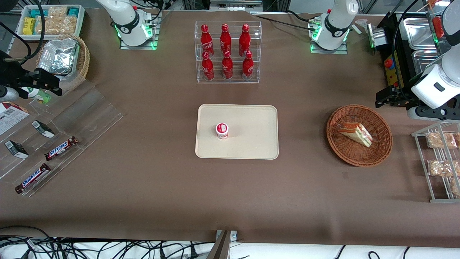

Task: Place sandwich from basket to tray
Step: 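Move the left gripper over the sandwich in the wicker basket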

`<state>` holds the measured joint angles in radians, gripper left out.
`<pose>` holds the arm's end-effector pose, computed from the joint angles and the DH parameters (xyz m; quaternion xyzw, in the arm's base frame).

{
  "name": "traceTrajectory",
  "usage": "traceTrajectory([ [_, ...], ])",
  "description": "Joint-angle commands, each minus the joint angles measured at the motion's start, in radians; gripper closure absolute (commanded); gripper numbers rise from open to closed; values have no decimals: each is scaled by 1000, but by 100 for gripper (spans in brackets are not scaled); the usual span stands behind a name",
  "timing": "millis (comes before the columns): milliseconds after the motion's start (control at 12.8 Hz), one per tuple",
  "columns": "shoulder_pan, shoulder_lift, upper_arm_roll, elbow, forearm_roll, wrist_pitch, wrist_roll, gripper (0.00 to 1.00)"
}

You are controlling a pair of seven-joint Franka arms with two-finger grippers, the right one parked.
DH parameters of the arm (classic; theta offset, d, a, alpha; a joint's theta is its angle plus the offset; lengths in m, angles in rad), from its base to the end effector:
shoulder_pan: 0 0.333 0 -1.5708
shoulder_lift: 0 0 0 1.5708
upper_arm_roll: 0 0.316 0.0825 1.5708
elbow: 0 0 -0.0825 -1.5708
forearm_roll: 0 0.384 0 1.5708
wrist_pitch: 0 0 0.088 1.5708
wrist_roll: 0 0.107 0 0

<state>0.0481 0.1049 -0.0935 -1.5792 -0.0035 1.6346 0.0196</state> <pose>0.5880 -0.0245 0.5662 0.9992 -0.0322 -0.0246 0.0063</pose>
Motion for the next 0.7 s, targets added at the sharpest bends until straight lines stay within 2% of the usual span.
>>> traceTrajectory([
  [0,-4,10,-3,1,20,-10,5,0],
  [157,-4,38,1,2,40,-9,-3,0],
  [235,-4,44,-6,2,103,-7,-30,0],
  [626,6,107,-3,-51,123,48,-188,0],
])
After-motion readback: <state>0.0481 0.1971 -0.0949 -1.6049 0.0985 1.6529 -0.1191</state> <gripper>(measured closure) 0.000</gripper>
